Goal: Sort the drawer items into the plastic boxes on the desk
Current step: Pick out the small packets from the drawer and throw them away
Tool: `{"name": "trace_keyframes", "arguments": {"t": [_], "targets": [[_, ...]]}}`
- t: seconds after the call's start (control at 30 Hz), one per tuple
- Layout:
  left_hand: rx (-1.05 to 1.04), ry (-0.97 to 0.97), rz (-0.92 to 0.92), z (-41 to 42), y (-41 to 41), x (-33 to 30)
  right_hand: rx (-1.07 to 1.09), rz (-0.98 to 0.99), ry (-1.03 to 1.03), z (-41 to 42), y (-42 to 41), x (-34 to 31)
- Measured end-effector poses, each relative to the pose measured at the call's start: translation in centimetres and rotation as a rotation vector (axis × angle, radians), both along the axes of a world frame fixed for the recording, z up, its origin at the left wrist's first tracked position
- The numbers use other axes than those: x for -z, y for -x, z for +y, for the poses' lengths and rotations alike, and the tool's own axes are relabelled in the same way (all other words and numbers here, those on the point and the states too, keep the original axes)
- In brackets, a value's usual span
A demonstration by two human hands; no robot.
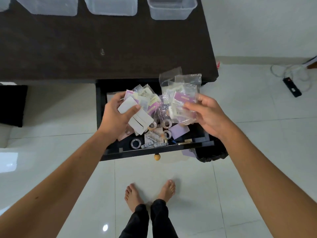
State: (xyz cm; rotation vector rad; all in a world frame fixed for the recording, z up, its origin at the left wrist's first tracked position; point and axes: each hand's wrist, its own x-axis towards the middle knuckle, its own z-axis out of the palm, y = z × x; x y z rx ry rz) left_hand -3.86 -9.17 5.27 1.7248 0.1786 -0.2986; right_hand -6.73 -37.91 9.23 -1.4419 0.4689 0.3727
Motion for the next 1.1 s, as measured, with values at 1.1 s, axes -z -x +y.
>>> {"name": "trace_keyframes", "arguments": {"t": [1.1], "targets": [[0.446,0.187,0.091,-31.1,5.4,-0.4,0.363,-0.056,0.085,-22.2,11.3,4.5]]}}
